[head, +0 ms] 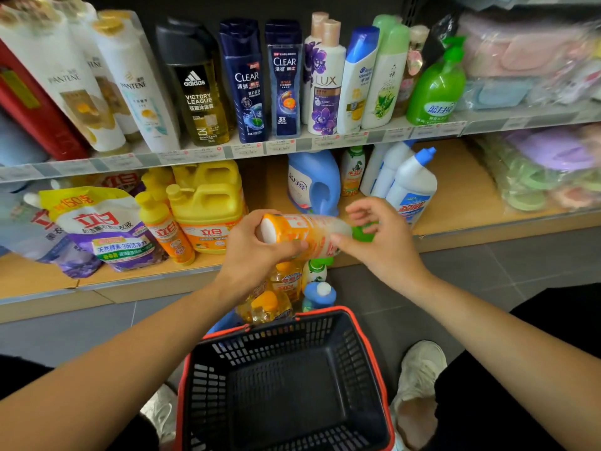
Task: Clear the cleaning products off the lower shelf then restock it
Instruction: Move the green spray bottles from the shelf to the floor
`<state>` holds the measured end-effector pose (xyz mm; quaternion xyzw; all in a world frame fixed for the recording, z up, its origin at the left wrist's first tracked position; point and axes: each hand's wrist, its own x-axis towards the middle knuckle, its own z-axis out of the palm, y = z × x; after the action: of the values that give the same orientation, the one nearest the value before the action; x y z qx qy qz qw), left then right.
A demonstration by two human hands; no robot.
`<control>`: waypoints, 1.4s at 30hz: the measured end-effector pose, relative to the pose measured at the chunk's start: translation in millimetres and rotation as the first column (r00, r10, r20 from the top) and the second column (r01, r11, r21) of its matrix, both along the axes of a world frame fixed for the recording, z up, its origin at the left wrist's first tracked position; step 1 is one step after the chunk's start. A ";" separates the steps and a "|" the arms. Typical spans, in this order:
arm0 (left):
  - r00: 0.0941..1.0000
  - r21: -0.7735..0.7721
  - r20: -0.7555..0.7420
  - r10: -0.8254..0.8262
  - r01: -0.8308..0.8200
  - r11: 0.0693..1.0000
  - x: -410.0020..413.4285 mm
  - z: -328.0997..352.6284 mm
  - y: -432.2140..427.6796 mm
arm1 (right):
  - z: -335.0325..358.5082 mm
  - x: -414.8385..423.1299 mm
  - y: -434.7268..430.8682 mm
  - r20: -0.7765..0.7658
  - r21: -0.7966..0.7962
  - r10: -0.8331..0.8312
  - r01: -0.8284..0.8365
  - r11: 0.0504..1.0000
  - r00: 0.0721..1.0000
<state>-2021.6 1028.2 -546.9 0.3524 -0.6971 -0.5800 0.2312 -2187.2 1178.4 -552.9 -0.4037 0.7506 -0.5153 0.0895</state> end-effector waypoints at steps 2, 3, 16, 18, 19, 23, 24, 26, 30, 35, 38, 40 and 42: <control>0.999 -0.107 0.003 -0.038 0.038 0.993 1.5 5.8 4.0 | -2.5 -0.3 -3.2 -0.176 0.172 0.176 -0.146 0.974 0.968; 0.999 -0.116 -0.006 -0.053 0.052 0.992 1.8 7.9 7.4 | -5.5 0.0 -4.7 -0.230 0.266 0.246 -0.182 0.947 0.942; 0.952 0.076 -0.183 -0.246 0.263 0.962 1.8 25.3 12.8 | -13.8 3.4 -4.1 0.109 0.192 0.285 -0.301 0.934 0.952; 0.956 0.050 -0.183 -0.229 0.242 0.969 1.7 26.2 10.7 | -13.8 3.5 -3.7 0.134 0.189 0.290 -0.311 0.931 0.948; 0.958 0.033 -0.180 -0.223 0.232 0.972 1.9 26.2 9.3 | -14.0 4.1 -3.7 0.142 0.187 0.295 -0.318 0.929 0.945; 0.963 0.016 -0.162 -0.214 0.220 0.975 4.0 23.7 5.1 | -14.6 6.8 -3.6 0.160 0.178 0.305 -0.331 0.926 0.939; 0.961 0.008 -0.160 -0.225 0.229 0.973 4.5 23.2 5.3 | -14.4 6.9 -3.7 0.160 0.177 0.300 -0.326 0.928 0.940; 0.953 -0.021 -0.165 -0.255 0.255 0.967 4.9 22.4 6.1 | -14.5 6.4 -4.6 0.157 0.177 0.283 -0.309 0.935 0.946; 0.919 -0.172 -0.185 -0.348 0.319 0.932 6.7 23.1 8.6 | -15.6 4.3 -6.5 0.190 0.164 0.237 -0.269 0.949 0.953; 0.906 -0.314 -0.154 -0.395 0.334 0.889 11.9 22.3 9.8 | -17.4 3.7 -5.1 0.213 0.159 0.211 -0.247 0.956 0.954; 0.936 -0.420 -0.141 -0.322 0.237 0.876 12.8 21.0 9.8 | -18.8 4.4 -4.6 0.230 0.152 0.203 -0.241 0.959 0.952; 0.946 -0.445 -0.149 -0.288 0.196 0.874 13.5 21.1 10.1 | -19.5 4.6 -4.3 0.236 0.139 0.199 -0.236 0.962 0.951; 0.947 -0.432 -0.175 -0.270 0.173 0.885 14.2 22.5 10.0 | -19.5 5.1 -4.0 0.239 0.137 0.198 -0.234 0.962 0.951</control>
<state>-2007.4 1038.2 -524.4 0.1440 -0.8078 -0.4796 0.3111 -2182.0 1174.4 -572.4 -0.4146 0.7267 -0.4811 0.2619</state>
